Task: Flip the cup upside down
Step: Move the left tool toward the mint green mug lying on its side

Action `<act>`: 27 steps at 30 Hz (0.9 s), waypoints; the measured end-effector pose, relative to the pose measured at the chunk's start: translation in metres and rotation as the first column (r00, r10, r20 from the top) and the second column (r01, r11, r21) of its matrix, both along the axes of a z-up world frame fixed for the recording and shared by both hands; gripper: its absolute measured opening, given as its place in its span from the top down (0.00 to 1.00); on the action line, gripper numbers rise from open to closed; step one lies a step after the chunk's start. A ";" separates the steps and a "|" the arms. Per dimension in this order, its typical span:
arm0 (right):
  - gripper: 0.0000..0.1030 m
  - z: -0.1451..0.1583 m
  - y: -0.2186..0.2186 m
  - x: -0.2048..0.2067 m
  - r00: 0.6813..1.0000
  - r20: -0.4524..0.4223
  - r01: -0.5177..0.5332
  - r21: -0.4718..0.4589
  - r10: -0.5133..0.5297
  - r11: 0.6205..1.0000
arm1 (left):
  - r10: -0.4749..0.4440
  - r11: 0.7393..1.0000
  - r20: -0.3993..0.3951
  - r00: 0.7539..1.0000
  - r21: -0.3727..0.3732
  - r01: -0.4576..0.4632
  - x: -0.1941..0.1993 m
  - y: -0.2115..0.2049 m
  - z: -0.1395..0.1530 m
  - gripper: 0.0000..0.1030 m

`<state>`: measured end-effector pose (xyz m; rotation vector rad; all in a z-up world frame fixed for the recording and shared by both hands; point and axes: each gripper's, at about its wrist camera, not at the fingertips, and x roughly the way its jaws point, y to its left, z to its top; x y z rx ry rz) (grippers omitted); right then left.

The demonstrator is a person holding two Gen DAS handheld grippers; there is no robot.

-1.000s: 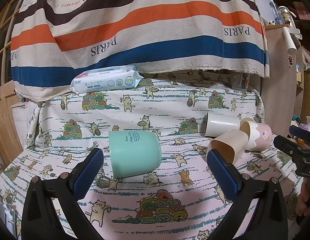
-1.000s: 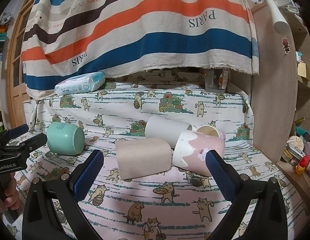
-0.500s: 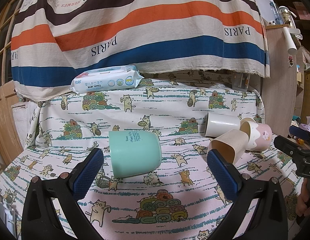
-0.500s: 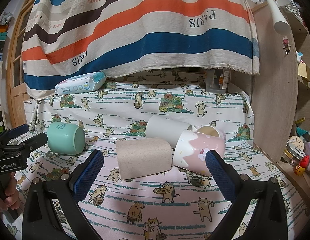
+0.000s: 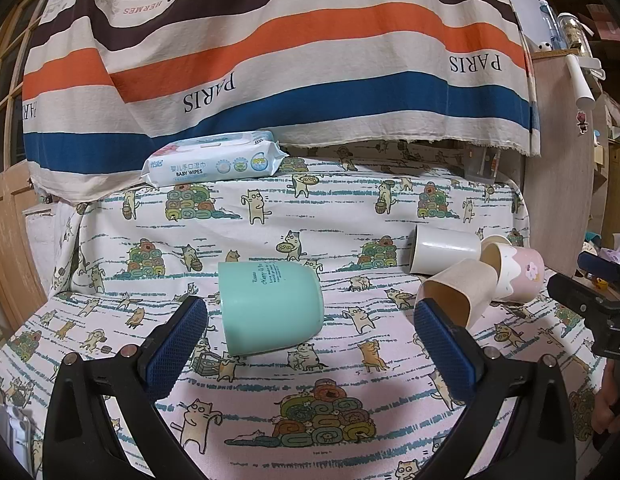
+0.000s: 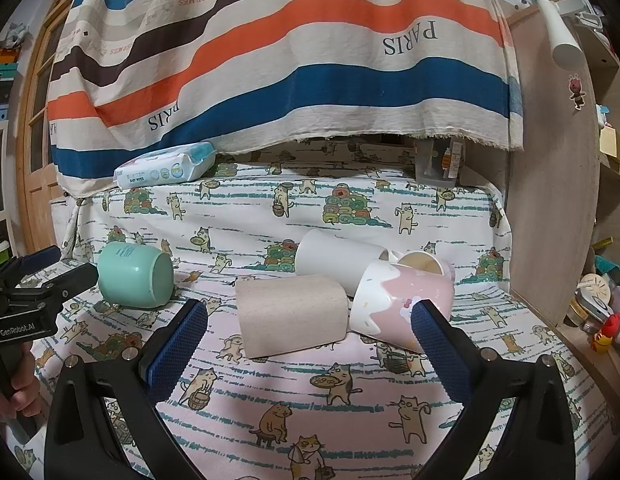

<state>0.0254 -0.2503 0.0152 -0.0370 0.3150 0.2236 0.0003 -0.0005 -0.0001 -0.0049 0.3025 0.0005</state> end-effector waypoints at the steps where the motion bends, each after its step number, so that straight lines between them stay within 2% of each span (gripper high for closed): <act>1: 0.00 0.000 -0.001 0.000 1.000 -0.001 0.000 0.000 0.000 1.000 | 0.000 1.000 0.000 1.000 0.000 0.000 0.000 0.000 0.000 0.00; 10: 0.00 0.001 -0.002 0.000 1.000 -0.001 0.000 0.001 0.000 1.000 | -0.033 0.999 -0.004 0.999 -0.005 0.033 -0.006 0.006 -0.003 0.00; 13: 0.00 0.001 0.000 -0.001 1.000 0.004 0.000 -0.003 0.000 1.000 | -0.015 1.000 0.011 1.000 -0.003 0.015 -0.010 0.005 0.000 0.00; 20: 0.00 -0.001 -0.001 0.001 1.000 -0.003 -0.003 0.001 0.003 1.000 | -0.039 0.998 0.020 0.999 0.040 0.038 -0.015 -0.010 0.007 0.00; 22: 0.00 -0.002 -0.002 0.003 1.000 -0.021 -0.009 0.006 0.009 1.000 | -0.050 0.998 0.028 0.998 0.046 0.048 -0.015 -0.015 0.011 0.00; 27: 0.00 -0.005 -0.004 0.011 0.996 -0.083 0.038 -0.003 -0.038 0.999 | -0.064 0.998 0.052 0.997 0.007 0.064 -0.005 -0.016 0.022 0.00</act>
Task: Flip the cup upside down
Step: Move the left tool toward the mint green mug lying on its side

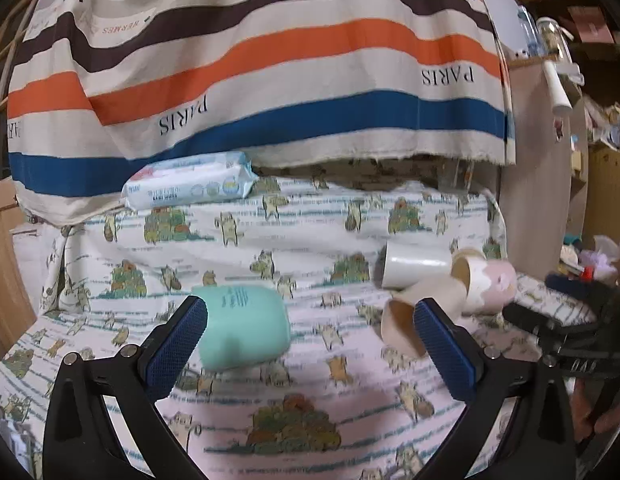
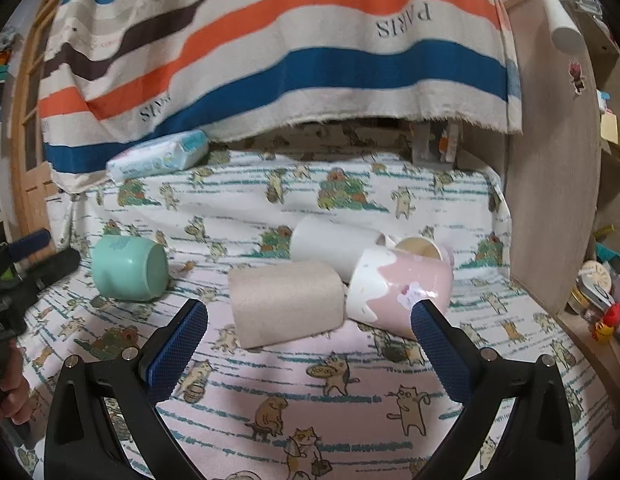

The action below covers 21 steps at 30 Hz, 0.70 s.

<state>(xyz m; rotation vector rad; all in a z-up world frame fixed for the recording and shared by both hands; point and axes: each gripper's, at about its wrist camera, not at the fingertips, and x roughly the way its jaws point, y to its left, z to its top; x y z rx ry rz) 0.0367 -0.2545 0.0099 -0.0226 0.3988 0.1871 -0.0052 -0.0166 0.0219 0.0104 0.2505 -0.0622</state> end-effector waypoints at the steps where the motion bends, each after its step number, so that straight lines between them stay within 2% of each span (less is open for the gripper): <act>1: 0.00 0.000 -0.001 0.001 1.000 -0.008 0.008 0.000 -0.008 1.000 | 0.008 1.000 0.017 1.000 0.006 -0.008 0.002 0.000 0.001 0.00; 3: 0.00 -0.001 -0.003 0.002 1.000 -0.017 0.003 0.010 -0.003 1.000 | 0.016 1.000 0.033 0.999 0.010 -0.016 0.008 0.002 0.002 0.00; 9: 0.00 -0.002 -0.005 0.005 1.000 -0.022 0.013 0.014 -0.013 1.000 | 0.004 0.999 -0.017 1.000 -0.044 -0.005 0.024 0.019 -0.007 0.00; 13: 0.00 0.000 -0.009 0.000 0.993 -0.014 0.121 0.031 -0.120 0.992 | 0.001 0.998 -0.047 0.999 -0.062 -0.004 0.028 0.031 -0.008 0.00; 18: 0.00 0.020 0.005 -0.003 0.999 -0.030 -0.011 0.034 0.012 0.999 | 0.044 0.998 -0.032 0.999 -0.048 -0.046 0.024 0.058 0.000 0.00; 21: 0.00 0.035 0.024 0.000 0.998 -0.046 -0.031 0.030 0.032 0.999 | 0.083 0.996 -0.017 0.996 -0.031 -0.084 0.022 0.075 0.002 0.00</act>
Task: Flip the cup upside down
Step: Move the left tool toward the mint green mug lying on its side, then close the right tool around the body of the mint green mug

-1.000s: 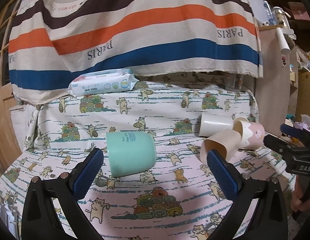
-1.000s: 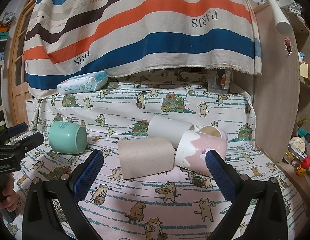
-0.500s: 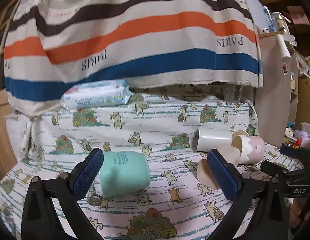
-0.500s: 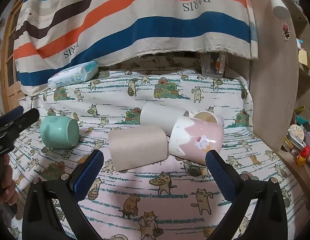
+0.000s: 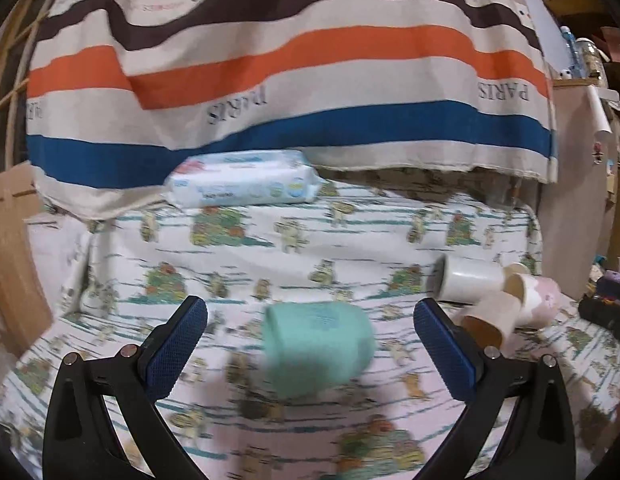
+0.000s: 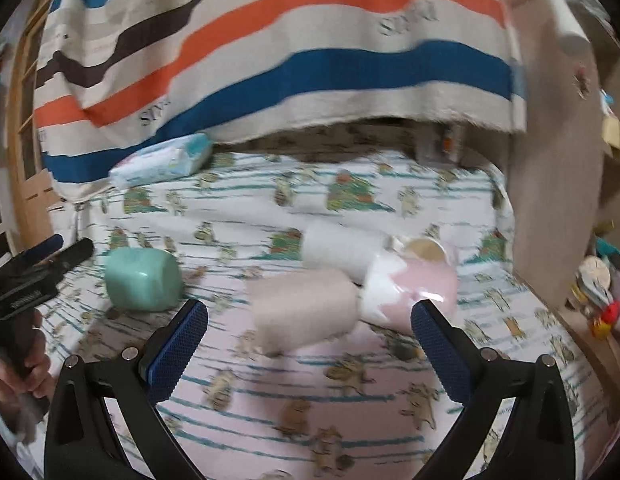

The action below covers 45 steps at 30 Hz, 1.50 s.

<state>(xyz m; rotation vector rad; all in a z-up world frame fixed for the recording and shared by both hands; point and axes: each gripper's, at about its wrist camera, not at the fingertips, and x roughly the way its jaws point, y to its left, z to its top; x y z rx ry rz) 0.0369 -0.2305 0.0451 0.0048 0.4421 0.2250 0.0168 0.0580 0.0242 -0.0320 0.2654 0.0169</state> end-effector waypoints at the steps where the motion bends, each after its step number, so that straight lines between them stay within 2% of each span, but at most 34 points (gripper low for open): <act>1: 0.00 0.005 0.007 0.004 1.000 -0.013 -0.018 0.026 0.018 1.000 | 0.009 1.000 0.010 1.000 0.010 -0.009 -0.002 0.005 0.000 0.00; 3: 0.00 0.010 0.018 0.012 0.998 -0.040 -0.039 0.074 0.042 0.996 | 0.037 0.999 0.025 0.999 0.023 -0.038 -0.005 0.015 -0.002 0.00; 8: 0.00 0.011 0.063 0.037 0.991 -0.088 -0.085 0.133 0.098 0.987 | 0.070 0.997 0.009 0.998 -0.034 -0.070 -0.010 0.047 -0.013 0.00; 11: 0.00 0.005 0.100 0.054 0.977 -0.123 -0.162 0.118 0.176 0.980 | 0.101 0.993 -0.028 0.994 -0.063 -0.103 -0.002 0.061 -0.020 0.00; 13: 0.00 0.000 0.121 0.062 0.969 -0.130 -0.198 0.111 0.212 0.974 | 0.122 0.985 -0.052 0.991 -0.117 -0.128 0.004 0.072 -0.023 0.00; 17: 0.00 -0.006 0.162 0.081 0.951 -0.158 -0.250 0.105 0.264 0.962 | 0.094 0.981 -0.073 0.993 -0.165 -0.105 0.005 0.079 -0.028 0.01; 22: 0.00 -0.009 0.196 0.105 0.934 -0.235 -0.258 0.081 0.270 0.963 | 0.087 0.977 -0.090 0.992 -0.187 -0.103 0.008 0.082 -0.030 0.01; 25: 0.00 -0.009 0.212 0.120 0.911 -0.315 -0.255 0.072 0.265 0.964 | 0.085 0.974 -0.116 0.990 -0.198 -0.107 0.012 0.085 -0.032 0.01; 30: 0.00 -0.021 0.238 0.143 0.843 -0.496 -0.227 0.019 0.206 0.974 | 0.107 0.960 -0.169 0.980 -0.239 -0.146 0.018 0.097 -0.038 0.01; 33: 0.00 -0.032 0.243 0.150 0.813 -0.551 -0.214 0.013 0.186 0.977 | 0.122 0.950 -0.190 0.974 -0.263 -0.170 0.020 0.103 -0.042 0.00; 42: 0.01 -0.050 0.246 0.166 0.773 -0.610 -0.204 0.017 0.172 0.979 | 0.128 0.965 -0.181 0.975 -0.206 -0.165 0.019 0.094 -0.039 0.01; 44: 0.11 -0.050 0.246 0.167 0.762 -0.619 -0.209 0.042 0.189 0.977 | 0.136 0.969 -0.172 0.976 -0.182 -0.168 0.019 0.090 -0.037 0.01; 45: 0.11 -0.050 0.245 0.167 0.762 -0.620 -0.205 0.044 0.188 0.978 | 0.138 0.971 -0.168 0.976 -0.174 -0.167 0.018 0.089 -0.037 0.01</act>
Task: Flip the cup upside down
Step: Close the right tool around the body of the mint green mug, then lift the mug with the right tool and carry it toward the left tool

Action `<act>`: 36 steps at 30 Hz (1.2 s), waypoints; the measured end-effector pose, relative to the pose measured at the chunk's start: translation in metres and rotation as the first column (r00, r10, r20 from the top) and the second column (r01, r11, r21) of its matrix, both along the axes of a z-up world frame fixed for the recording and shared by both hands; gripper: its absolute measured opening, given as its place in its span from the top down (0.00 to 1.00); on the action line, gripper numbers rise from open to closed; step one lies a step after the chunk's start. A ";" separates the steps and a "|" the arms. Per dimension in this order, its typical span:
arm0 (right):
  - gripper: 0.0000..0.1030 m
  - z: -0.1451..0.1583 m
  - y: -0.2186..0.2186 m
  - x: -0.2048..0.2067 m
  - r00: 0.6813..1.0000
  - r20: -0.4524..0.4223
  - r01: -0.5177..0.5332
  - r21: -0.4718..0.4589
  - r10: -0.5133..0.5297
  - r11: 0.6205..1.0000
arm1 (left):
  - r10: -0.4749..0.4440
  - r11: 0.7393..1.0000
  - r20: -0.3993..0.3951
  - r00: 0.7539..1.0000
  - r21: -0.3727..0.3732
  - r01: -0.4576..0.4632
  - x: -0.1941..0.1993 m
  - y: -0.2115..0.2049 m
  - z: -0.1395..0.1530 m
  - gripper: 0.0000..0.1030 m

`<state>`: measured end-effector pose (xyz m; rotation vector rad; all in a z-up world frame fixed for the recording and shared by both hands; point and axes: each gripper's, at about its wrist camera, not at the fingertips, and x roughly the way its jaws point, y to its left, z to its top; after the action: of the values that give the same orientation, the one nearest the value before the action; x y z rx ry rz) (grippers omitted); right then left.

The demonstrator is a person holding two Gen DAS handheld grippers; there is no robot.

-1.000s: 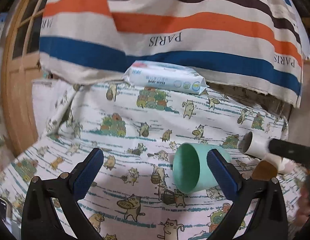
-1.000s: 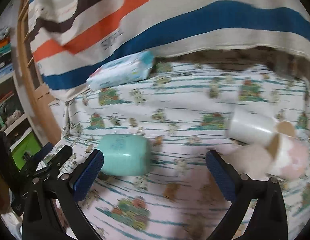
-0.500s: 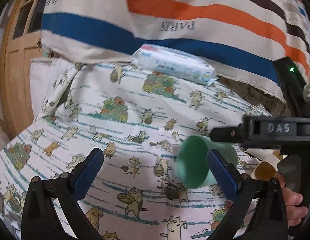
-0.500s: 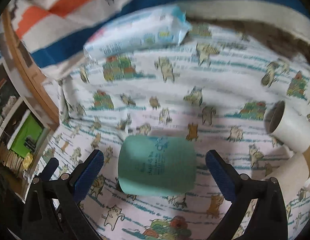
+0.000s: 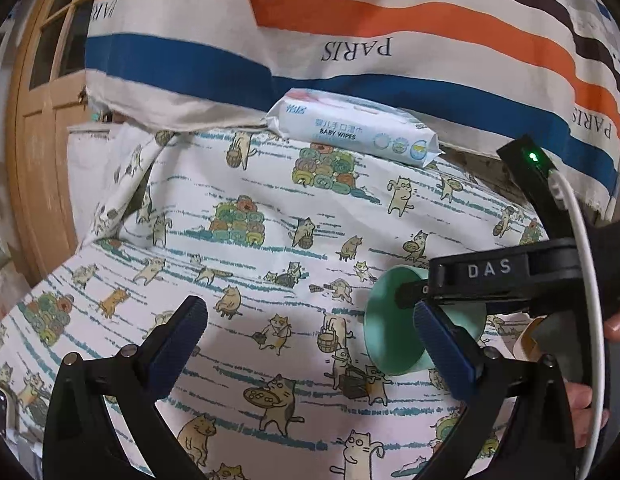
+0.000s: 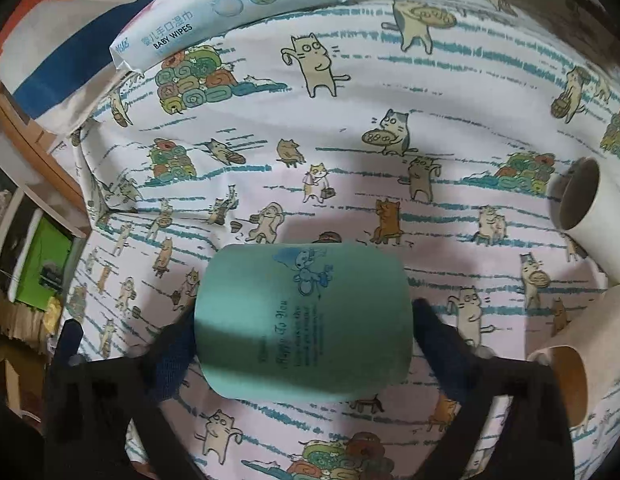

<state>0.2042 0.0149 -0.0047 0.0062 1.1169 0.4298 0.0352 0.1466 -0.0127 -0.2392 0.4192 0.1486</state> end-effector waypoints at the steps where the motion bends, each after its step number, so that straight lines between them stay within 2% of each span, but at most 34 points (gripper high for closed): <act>1: 0.11 0.000 -0.001 0.001 1.000 -0.006 0.004 0.003 -0.004 1.000 | 0.000 1.000 0.001 1.000 0.007 0.000 0.000 -0.001 0.000 0.01; 4: 0.11 0.002 -0.008 0.000 1.000 -0.010 0.013 0.019 -0.013 1.000 | 0.003 1.000 0.003 1.000 0.014 -0.003 -0.001 -0.001 0.001 0.01; 7: 0.11 0.010 -0.020 -0.005 0.999 0.025 0.025 0.022 -0.025 0.999 | 0.008 1.000 0.009 1.000 0.019 -0.008 -0.002 -0.002 0.001 0.01; 18: 0.12 0.028 -0.101 -0.039 0.995 0.073 0.075 -0.018 -0.074 0.997 | -0.017 0.994 0.039 0.999 0.111 0.013 -0.007 -0.020 0.007 0.01; 22: 0.12 0.030 -0.127 -0.051 0.985 0.106 0.141 -0.072 -0.133 0.987 | -0.021 0.997 0.014 1.000 0.071 0.020 -0.003 -0.015 0.005 0.01; 26: 0.12 0.032 -0.151 -0.061 0.980 0.095 0.176 -0.036 -0.172 0.984 | -0.014 0.998 0.022 1.000 0.058 0.013 -0.005 -0.013 0.005 0.01; 30: 0.12 0.028 -0.153 -0.070 0.984 0.108 0.153 -0.068 -0.145 0.986 | -0.027 0.996 0.039 0.999 0.092 0.024 -0.008 -0.019 0.008 0.01; 33: 0.12 0.021 -0.154 -0.073 0.986 0.097 0.141 -0.047 -0.136 0.989 | -0.039 0.992 0.061 0.997 0.124 0.031 -0.012 -0.026 0.010 0.01; 36: 0.12 0.020 -0.149 -0.078 0.984 0.131 0.131 -0.064 -0.122 0.989 | -0.052 0.986 0.078 0.996 0.159 0.039 -0.014 -0.032 0.012 0.01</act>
<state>0.1266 -0.1342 0.0153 -0.0131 0.9994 0.2721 0.0209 0.1143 -0.0002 -0.0795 0.3295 0.1257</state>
